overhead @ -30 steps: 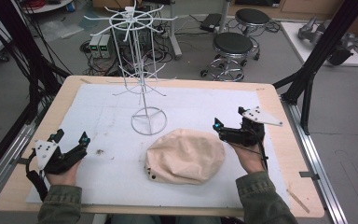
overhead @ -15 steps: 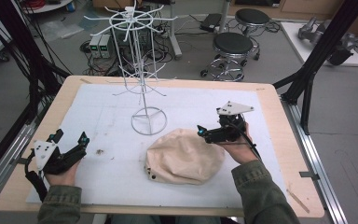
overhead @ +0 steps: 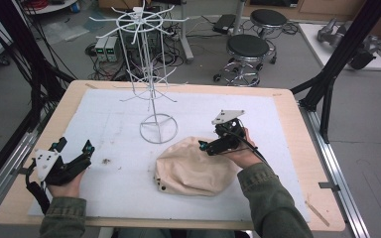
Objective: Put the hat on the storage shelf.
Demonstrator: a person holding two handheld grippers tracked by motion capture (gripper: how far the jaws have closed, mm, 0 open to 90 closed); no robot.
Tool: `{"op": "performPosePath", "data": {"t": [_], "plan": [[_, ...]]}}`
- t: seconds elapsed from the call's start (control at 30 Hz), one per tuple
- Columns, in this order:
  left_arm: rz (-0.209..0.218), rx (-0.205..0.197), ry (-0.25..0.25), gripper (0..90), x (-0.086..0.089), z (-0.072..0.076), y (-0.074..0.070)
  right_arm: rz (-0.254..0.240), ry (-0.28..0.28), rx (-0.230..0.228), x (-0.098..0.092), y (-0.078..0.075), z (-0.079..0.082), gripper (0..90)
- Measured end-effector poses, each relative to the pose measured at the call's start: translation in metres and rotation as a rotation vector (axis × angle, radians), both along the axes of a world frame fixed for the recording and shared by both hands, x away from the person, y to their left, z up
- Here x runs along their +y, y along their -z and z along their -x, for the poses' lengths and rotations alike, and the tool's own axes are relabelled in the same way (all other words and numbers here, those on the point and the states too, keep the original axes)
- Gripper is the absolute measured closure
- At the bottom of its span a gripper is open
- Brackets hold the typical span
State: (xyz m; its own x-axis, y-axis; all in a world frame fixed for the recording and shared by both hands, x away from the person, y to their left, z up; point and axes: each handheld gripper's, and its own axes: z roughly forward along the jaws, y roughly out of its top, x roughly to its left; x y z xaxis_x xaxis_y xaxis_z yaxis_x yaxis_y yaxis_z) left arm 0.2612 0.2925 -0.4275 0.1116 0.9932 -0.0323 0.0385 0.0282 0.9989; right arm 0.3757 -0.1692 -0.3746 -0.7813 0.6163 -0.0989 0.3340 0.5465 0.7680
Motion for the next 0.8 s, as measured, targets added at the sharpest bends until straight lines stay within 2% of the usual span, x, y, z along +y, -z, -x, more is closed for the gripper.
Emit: {"op": "performPosePath", "data": {"t": [0.27,0.33,0.4,0.43,0.6,0.63,0.8], "plan": [[0.005,-0.002,-0.004,19.2,0.002,0.001,0.0,0.03,-0.026,0.03,0.006,0.008,-0.007,3.5],[0.007,-0.003,-0.008,19.2,0.002,0.001,0.0,0.067,-0.047,0.046,0.009,0.013,-0.009,3.5],[0.008,-0.005,-0.007,19.2,0.003,0.002,0.0,0.082,-0.054,0.051,0.009,0.016,-0.009,3.5],[0.008,-0.006,-0.005,19.2,0.002,0.002,0.0,0.111,-0.062,0.064,0.011,0.02,-0.01,3.5],[0.005,-0.001,0.002,19.2,0.001,0.001,0.0,0.147,-0.067,0.098,0.013,0.027,-0.013,4.9],[0.007,-0.002,0.002,19.2,0.001,0.001,0.0,0.178,-0.065,0.116,0.013,0.031,-0.015,5.0],[0.01,0.001,0.006,19.2,0.001,0.001,0.0,0.21,-0.056,0.119,0.013,0.036,-0.018,5.0]]}}
